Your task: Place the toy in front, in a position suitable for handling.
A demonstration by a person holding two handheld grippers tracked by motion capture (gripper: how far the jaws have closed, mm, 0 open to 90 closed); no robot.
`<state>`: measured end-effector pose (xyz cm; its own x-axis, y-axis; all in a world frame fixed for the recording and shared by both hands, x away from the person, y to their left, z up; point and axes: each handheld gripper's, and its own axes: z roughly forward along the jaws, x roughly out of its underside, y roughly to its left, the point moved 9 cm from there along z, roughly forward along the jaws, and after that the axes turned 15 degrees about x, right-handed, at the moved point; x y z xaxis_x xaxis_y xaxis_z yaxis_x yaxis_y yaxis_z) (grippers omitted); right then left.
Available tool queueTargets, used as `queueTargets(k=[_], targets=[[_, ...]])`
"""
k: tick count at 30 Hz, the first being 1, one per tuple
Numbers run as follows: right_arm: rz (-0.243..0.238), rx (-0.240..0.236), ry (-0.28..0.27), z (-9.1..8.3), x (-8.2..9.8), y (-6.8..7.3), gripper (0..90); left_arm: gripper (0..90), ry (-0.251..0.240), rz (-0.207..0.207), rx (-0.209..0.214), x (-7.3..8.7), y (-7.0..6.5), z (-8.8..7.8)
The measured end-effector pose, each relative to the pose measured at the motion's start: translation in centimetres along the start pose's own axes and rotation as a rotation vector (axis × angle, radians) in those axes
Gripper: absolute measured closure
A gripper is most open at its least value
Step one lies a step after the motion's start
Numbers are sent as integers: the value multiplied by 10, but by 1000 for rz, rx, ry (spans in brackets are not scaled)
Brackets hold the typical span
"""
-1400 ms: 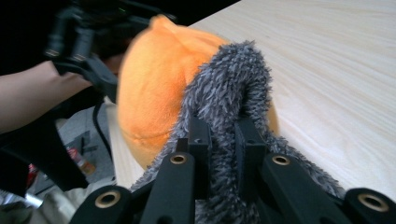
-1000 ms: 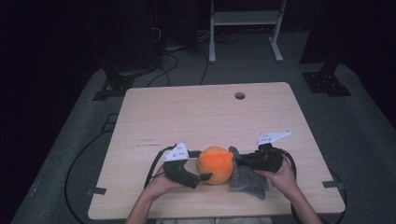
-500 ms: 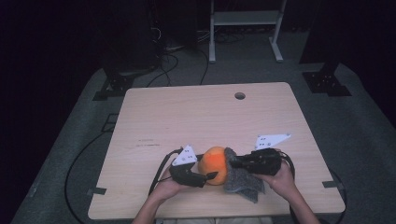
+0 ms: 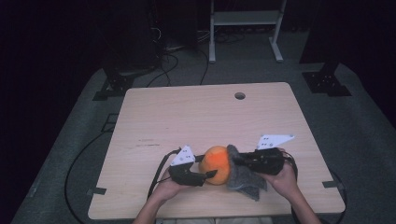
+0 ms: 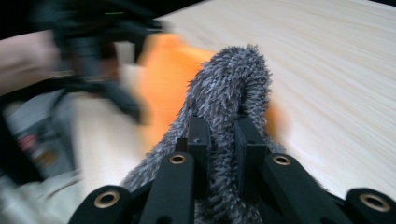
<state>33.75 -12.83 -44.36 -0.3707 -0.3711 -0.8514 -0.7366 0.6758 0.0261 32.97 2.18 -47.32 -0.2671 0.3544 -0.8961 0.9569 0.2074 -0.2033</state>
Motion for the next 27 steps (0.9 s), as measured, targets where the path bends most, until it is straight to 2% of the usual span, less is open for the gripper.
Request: queueTargets(k=[2,3,4,6,8,11,12,13,14,15,17,18,21,24,25,27], targets=[[42,18,8,-1,5,-12,786,317,2,33,14,-1,-3,1],[43,11,8,-1,6,-13,786,294,2,71,21,-4,-5,-1],[31,10,14,-1,8,-11,785,261,-9,86,30,-5,-6,-2],[8,13,18,0,8,-8,785,246,-70,90,42,-11,-5,-7],[23,-13,16,1,8,-8,785,249,-52,86,29,-9,0,-5],[25,-13,17,1,7,-8,788,299,-55,84,33,-7,0,-1],[18,-22,14,0,6,-5,788,299,-53,83,19,-6,0,1],[-19,-58,5,-3,-1,14,787,332,-48,67,-3,-5,1,4],[-19,-58,5,-3,-1,14,787,346,-48,67,-3,-5,1,4],[-79,-80,5,-2,-7,33,786,346,-44,64,-8,-5,1,4],[-139,-66,10,1,-10,45,784,351,-38,58,-21,-5,3,1],[-147,-61,12,2,-10,45,784,355,-41,50,-23,-4,4,-1],[-73,-59,13,2,-6,26,787,361,-58,24,-30,-3,7,-5],[-22,11,48,1,7,0,790,360,-81,-8,-33,-4,12,-8],[-7,17,56,1,10,-4,790,361,-89,-21,-33,-4,13,-7],[-2,4,58,2,13,-2,790,361,-89,-20,-35,-4,12,-5]])
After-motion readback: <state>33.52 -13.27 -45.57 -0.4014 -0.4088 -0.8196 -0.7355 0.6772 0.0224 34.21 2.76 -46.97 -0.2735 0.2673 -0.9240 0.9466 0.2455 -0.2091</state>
